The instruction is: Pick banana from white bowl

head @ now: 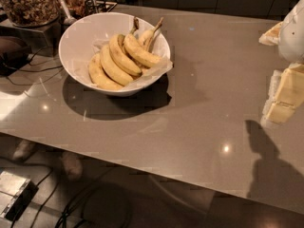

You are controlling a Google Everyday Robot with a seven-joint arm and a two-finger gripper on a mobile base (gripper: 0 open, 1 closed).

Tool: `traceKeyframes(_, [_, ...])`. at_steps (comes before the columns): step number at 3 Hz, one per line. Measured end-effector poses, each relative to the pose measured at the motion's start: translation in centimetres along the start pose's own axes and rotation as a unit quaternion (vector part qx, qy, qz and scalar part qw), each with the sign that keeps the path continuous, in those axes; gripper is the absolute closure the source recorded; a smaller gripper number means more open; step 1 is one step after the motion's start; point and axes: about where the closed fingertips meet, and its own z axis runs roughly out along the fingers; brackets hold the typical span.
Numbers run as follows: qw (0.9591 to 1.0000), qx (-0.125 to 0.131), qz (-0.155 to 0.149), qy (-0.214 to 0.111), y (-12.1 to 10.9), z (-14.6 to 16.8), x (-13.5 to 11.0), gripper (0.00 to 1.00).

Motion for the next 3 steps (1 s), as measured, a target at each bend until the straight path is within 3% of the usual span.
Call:
traceKeyframes(2, [0.9999, 0.009, 0.004, 0.009, -0.2, -0.1, -0.4, 0.00])
traceKeyframes(3, [0.9986, 0.004, 0.017, 0.051, -1.1, 0.7, -2.0, 0.00])
